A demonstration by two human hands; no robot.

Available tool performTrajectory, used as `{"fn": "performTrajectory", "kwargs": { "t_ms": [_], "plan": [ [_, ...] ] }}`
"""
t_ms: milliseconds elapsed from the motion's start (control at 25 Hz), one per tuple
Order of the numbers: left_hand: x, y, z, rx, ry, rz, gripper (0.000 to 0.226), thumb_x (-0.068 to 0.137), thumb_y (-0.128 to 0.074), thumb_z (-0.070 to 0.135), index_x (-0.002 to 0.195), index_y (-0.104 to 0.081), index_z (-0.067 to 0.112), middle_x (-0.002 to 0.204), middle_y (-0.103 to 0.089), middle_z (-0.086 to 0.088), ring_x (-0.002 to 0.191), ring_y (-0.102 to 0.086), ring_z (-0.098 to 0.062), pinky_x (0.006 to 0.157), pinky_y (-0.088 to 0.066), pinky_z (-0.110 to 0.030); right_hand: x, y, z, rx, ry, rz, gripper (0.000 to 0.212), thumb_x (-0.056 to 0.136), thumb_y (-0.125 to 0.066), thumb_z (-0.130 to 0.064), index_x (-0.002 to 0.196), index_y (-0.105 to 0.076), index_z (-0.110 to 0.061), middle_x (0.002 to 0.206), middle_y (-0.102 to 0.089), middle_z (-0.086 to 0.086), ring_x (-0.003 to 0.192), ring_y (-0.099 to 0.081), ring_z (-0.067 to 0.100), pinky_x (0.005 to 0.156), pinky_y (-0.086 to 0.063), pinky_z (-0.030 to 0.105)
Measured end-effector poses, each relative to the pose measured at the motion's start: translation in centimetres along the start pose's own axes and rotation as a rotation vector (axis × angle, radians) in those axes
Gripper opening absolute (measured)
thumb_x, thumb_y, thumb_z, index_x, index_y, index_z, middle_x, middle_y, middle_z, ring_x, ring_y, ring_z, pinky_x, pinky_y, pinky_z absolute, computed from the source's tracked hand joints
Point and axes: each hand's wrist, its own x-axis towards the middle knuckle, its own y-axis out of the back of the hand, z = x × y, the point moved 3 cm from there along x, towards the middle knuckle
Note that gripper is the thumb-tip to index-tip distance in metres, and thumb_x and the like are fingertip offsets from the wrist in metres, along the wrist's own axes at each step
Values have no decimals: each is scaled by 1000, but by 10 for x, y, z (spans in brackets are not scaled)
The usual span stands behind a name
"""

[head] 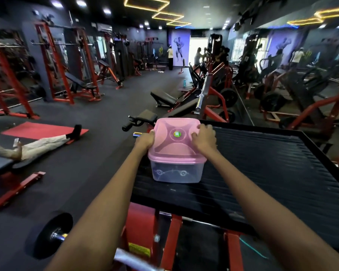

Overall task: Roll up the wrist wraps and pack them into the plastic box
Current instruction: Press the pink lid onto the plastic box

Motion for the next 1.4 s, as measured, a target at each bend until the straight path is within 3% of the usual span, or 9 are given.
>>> {"fn": "performTrajectory", "kwargs": {
  "t_ms": [160,280,520,680,800,960,1120,1320,1400],
  "plan": [
    [18,4,24,-79,-2,-17,53,101,-25,30,129,-48,-8,139,-44,-28,127,-45,-37,106,-37,-41,26,-25,-36,-258,446,-177,31,92,-43,-24,112,-62,-9,116,-55,15,109,-51,33,88,-39,39],
    [35,-8,23,-61,9,-44,50,102,-20,23,131,-44,-10,140,-42,-29,129,-43,-38,108,-34,-41,52,-44,-40,-285,491,-192,29,91,-44,-21,98,-65,-3,103,-58,21,96,-55,38,77,-42,39],
    [48,-21,5,48,82,66,46,98,-26,30,129,-47,2,136,-48,-22,123,-47,-38,100,-38,-40,103,-83,-84,-278,536,-343,36,98,-40,-22,111,-63,3,114,-58,26,108,-54,39,91,-41,39],
    [58,-24,0,57,80,64,46,99,-25,30,130,-42,0,138,-45,-23,125,-45,-40,100,-37,-40,131,-103,-112,-351,475,-484,44,101,-34,-29,106,-62,5,114,-61,27,106,-58,37,84,-42,35],
    [61,-26,0,64,90,84,48,99,-26,33,131,-39,-1,138,-46,-23,126,-45,-39,100,-37,-40,154,-142,-102,-439,429,-616,33,97,-37,-13,114,-61,2,120,-61,23,111,-57,37,86,-46,36],
    [67,-29,-2,99,95,88,50,100,-26,34,132,-37,-2,138,-45,-23,127,-44,-39,101,-36,-41,220,-204,-59,-315,-31,-769,31,87,-47,-33,111,-66,-31,104,-67,-1,115,-59,30,67,-57,28],
    [66,-28,1,150,123,83,51,100,-25,34,133,-37,-2,140,-44,-21,128,-43,-37,102,-36,-41,153,-142,-101,-239,261,-598,35,93,-34,-2,115,-58,9,122,-57,29,114,-55,41,92,-45,39],
    [51,-22,11,170,84,101,44,99,-27,27,134,-35,3,139,-44,-20,128,-43,-37,102,-35,-41,148,-122,-90,-100,282,-396,38,97,-32,-17,113,-58,5,119,-58,28,110,-55,43,87,-44,43],
    [53,-19,17,235,62,65,42,96,-29,20,134,-34,5,139,-45,-20,128,-43,-37,102,-34,-40,143,-95,-76,-228,327,-244,40,97,-35,-26,114,-60,-1,122,-58,23,113,-54,40,92,-43,43]
  ]
}}
